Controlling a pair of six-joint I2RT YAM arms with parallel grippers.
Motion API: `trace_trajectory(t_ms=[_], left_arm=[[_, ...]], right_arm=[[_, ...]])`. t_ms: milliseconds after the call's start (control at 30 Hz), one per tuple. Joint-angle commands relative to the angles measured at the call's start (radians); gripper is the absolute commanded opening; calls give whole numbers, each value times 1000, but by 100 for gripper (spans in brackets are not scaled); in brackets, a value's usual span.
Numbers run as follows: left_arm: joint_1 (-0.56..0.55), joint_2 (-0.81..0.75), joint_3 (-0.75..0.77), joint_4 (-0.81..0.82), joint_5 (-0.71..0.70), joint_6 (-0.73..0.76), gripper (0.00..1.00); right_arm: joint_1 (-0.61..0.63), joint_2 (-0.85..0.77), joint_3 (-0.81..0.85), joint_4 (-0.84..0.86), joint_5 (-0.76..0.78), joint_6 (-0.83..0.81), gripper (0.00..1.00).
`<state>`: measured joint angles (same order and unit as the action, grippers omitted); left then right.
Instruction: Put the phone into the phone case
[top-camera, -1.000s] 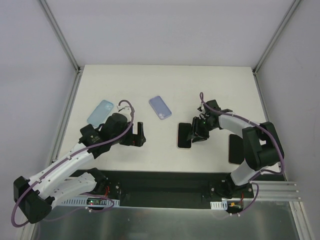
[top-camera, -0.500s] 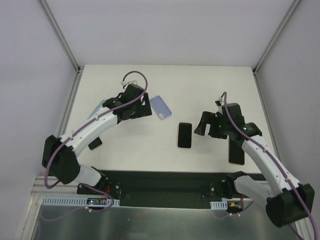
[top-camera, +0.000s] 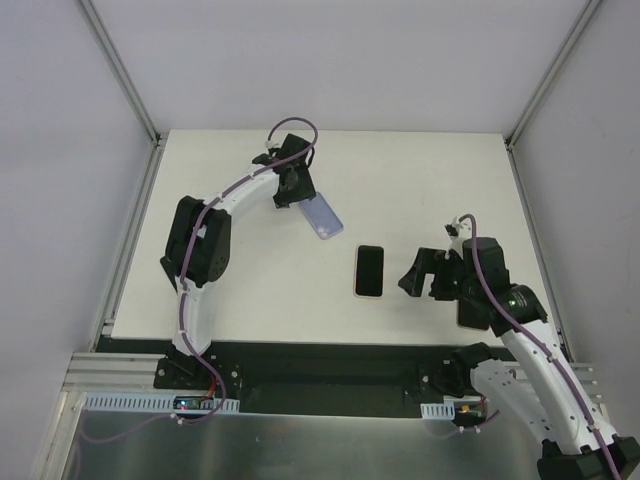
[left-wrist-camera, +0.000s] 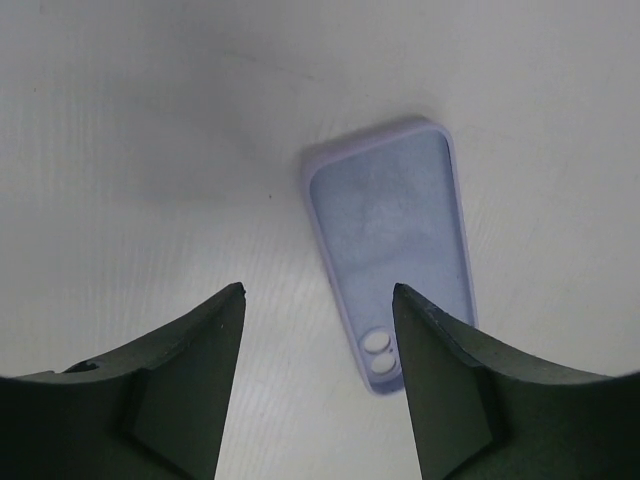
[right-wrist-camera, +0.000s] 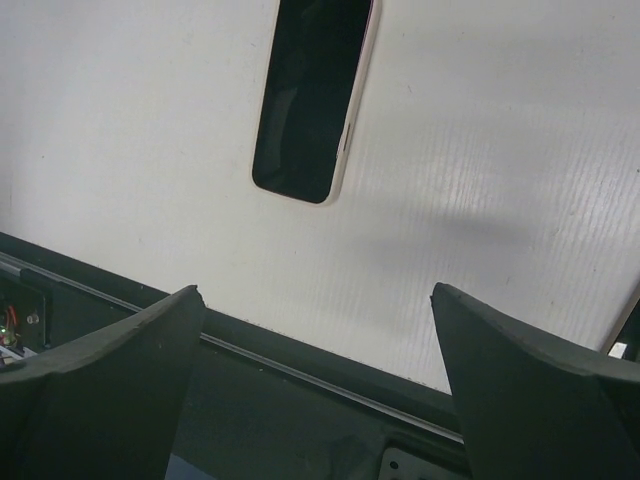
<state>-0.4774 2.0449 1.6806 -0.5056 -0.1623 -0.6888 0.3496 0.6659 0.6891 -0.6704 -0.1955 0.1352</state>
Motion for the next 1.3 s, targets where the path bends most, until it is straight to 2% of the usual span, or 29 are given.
trace_trajectory(t_ms=[0, 67, 100, 167, 200, 267, 300, 500, 700, 933, 1267], left_arm=[[6, 83, 111, -17, 30, -20, 59], [8, 107, 117, -17, 26, -26, 59], [8, 113, 117, -16, 27, -29, 59], [10, 124, 114, -17, 30, -38, 59], [10, 124, 104, -17, 33, -41, 58], [10, 117, 90, -16, 44, -43, 58], [10, 110, 71, -16, 50, -43, 59], [0, 22, -56, 48, 191, 17, 56], [-4, -115, -250, 144, 308, 29, 55], [-4, -232, -337, 173, 359, 66, 56], [-4, -272, -375, 193, 368, 60, 59]], right_arm=[[2, 12, 9, 3, 14, -25, 99], [3, 41, 4, 35, 25, -20, 90], [3, 55, -8, 61, 39, -2, 71], [3, 122, -10, 141, 51, 27, 42], [2, 161, 0, 167, 33, 38, 24], [0, 286, 50, 232, -42, 43, 12], [2, 328, 68, 255, -68, 43, 2], [-12, 657, 217, 356, -105, 46, 1], [-15, 875, 317, 385, -93, 56, 1], [-23, 1017, 342, 434, -78, 80, 1], [-24, 1101, 346, 443, -33, 43, 1]])
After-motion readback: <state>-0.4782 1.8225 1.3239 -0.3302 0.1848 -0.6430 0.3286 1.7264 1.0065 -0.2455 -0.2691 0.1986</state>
